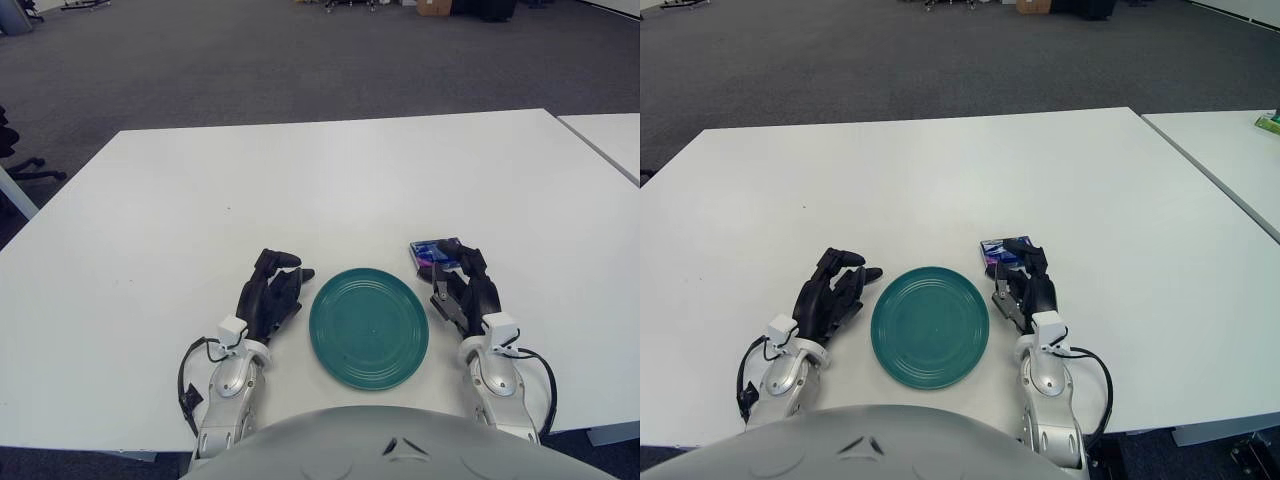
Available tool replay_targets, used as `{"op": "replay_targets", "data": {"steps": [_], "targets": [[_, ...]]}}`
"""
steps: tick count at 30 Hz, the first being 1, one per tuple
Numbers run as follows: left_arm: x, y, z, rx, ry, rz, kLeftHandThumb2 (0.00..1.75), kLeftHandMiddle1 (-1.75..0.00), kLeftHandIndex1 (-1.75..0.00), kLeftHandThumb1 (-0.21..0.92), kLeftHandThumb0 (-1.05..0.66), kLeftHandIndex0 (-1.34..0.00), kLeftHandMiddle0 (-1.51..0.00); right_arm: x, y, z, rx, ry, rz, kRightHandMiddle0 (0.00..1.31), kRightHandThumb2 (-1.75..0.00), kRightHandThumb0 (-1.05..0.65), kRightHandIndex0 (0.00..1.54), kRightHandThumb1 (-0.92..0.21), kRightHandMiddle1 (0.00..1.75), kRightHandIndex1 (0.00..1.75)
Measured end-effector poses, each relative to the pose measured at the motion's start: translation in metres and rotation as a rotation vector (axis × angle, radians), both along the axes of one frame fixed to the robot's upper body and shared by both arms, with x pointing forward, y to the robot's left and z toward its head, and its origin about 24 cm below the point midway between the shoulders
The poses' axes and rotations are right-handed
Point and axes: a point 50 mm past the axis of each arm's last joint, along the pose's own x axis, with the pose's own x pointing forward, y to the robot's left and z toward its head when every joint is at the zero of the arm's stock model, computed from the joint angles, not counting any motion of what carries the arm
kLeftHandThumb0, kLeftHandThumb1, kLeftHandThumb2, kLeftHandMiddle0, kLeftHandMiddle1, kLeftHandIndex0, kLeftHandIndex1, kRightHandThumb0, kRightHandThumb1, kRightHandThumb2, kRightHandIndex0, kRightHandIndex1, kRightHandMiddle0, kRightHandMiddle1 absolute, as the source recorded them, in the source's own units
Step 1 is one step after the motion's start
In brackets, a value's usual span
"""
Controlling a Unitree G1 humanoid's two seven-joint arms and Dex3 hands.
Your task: Put the gum into the plate.
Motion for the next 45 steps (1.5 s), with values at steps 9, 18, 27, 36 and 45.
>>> {"op": "replay_targets", "data": {"steps": [9,18,27,36,45], "targets": [[0.001,-0.002,0.000,-0.006,-0.005,0.000,0.52,-0.97,-1.75,0.92,-0.36,-0.20,-0.53,-0.002,-0.004,0.017,-0.026,-0.038,0.032,0.13,-0.70,-0.41,0.49,-0.91,1.07,0.83],[0.002,-0.002,0.002,-0.007,-0.013,-0.002,0.52,-0.97,-1.75,0.92,-0.36,-0.20,-0.54,0.005,-0.007,0.047,-0.412,-0.263,0.104,0.07,-0.64,-0.59,0.39,-0.92,1.04,0.74],[0.005,-0.004,0.002,-0.009,-0.019,-0.008,0.52,-0.97,-1.75,0.92,-0.36,-0.20,-0.56,0.019,-0.023,0.074,-0.957,-0.449,0.205,0.01,-0.65,-0.68,0.34,-0.92,1.00,0.64],[0.005,-0.004,0.001,-0.013,-0.014,-0.009,0.52,-0.96,-1.75,0.92,-0.36,-0.20,-0.55,0.024,-0.029,0.090,-1.433,-0.482,0.340,0.00,-0.68,-0.70,0.33,-0.92,0.96,0.50],[0.005,-0.005,0.000,-0.028,-0.017,-0.010,0.52,-0.97,-1.75,0.92,-0.36,-0.20,-0.56,0.041,-0.021,0.089,-1.585,-0.432,0.502,0.00,-0.61,-0.69,0.32,-0.92,0.96,0.36]]}}
